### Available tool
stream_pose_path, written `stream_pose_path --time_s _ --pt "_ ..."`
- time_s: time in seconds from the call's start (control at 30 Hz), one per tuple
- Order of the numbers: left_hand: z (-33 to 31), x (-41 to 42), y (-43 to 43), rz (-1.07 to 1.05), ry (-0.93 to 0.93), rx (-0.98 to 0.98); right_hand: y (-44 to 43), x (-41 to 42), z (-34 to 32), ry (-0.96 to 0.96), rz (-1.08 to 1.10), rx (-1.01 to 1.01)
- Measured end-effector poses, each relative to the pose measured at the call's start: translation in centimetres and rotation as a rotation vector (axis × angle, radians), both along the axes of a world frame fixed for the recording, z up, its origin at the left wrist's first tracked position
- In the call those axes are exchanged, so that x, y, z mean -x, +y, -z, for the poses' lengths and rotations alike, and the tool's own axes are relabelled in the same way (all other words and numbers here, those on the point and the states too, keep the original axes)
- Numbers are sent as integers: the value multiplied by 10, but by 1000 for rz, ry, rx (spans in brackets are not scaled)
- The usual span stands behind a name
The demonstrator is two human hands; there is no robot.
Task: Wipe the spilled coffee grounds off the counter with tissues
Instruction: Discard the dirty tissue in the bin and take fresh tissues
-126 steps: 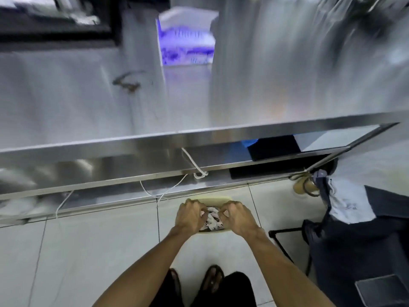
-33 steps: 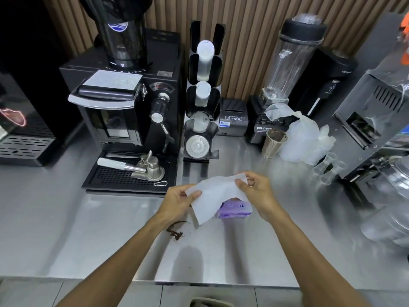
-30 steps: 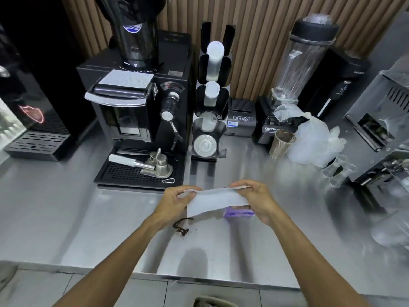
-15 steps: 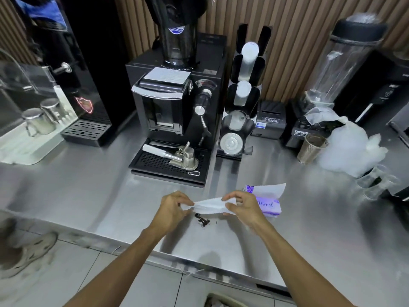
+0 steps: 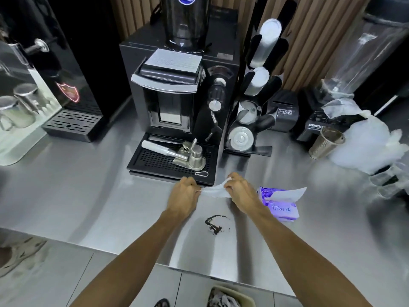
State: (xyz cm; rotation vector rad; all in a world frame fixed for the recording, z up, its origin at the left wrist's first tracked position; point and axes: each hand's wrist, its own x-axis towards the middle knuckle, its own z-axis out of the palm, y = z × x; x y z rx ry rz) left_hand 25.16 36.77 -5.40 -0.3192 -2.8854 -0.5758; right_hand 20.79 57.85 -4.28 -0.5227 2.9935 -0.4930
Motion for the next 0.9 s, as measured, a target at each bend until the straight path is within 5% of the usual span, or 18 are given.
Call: stream_pose_path --time_s 0.23,0.57,0.7,0.9 --pt "14 6 -8 148 -2 245 1 -11 9 180 -101 -148" --pt "26 -45 -13 215 -120 -233 22 -75 19 208 -132 7" --pt "10 -31 -5 139 -147 -273 15 -56 5 194 -42 136" --pt "6 -17 1 235 -184 -79 18 -46 8 175 -169 -103"
